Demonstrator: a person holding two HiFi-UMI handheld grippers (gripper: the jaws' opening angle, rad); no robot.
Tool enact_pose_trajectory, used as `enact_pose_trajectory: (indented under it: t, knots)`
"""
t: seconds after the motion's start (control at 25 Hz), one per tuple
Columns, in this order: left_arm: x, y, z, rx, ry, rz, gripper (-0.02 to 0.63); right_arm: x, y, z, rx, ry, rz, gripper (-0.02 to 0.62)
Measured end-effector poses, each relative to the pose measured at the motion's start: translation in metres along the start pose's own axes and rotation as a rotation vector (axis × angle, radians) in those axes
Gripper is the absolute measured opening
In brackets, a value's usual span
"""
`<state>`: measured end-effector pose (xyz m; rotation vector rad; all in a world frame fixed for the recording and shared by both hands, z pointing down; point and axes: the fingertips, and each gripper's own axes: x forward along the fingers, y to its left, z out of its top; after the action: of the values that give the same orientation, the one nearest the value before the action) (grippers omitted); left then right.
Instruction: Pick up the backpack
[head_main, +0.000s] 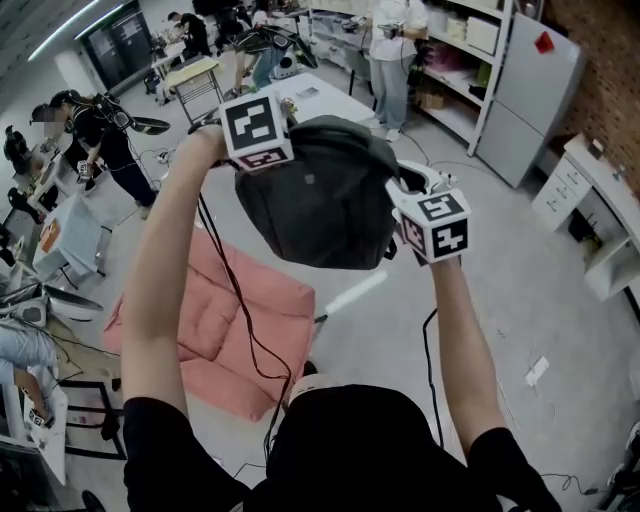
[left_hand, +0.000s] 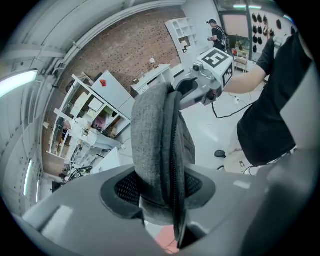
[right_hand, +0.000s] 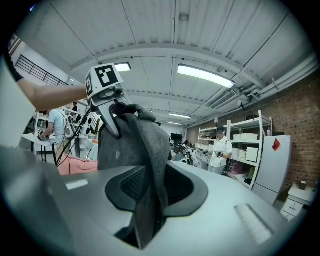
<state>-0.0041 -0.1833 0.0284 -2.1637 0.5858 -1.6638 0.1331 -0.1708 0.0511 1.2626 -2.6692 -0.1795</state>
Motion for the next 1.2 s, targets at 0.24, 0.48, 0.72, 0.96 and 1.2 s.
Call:
enact_pose_trajectory:
  t: [0.24,0.48,0.72,0.96,1.2]
  knots:
    - [-0.002,0.004,0.01,0.004,0.0,0.0,0.167,-0.004,-0.01,0.005,-0.005,-0.006,-0.016,0.084]
    - [-0.002,-0.007,0.013,0.014,0.008,0.012,0.166,-0.012,-0.007,0.0,-0.014,-0.007,-0.018,0.084]
    - [-0.007,-0.011,0.01,0.015,0.012,0.007,0.167,-0.015,-0.002,0.003,-0.014,0.005,-0.013,0.083]
    - [-0.007,-0.014,0.01,0.022,0.014,-0.001,0.167,-0.017,0.0,0.002,-0.015,0.015,-0.013,0.083]
    - [-0.006,-0.019,0.007,0.029,0.017,-0.002,0.167,-0.019,0.005,-0.001,-0.019,0.016,-0.013,0.081]
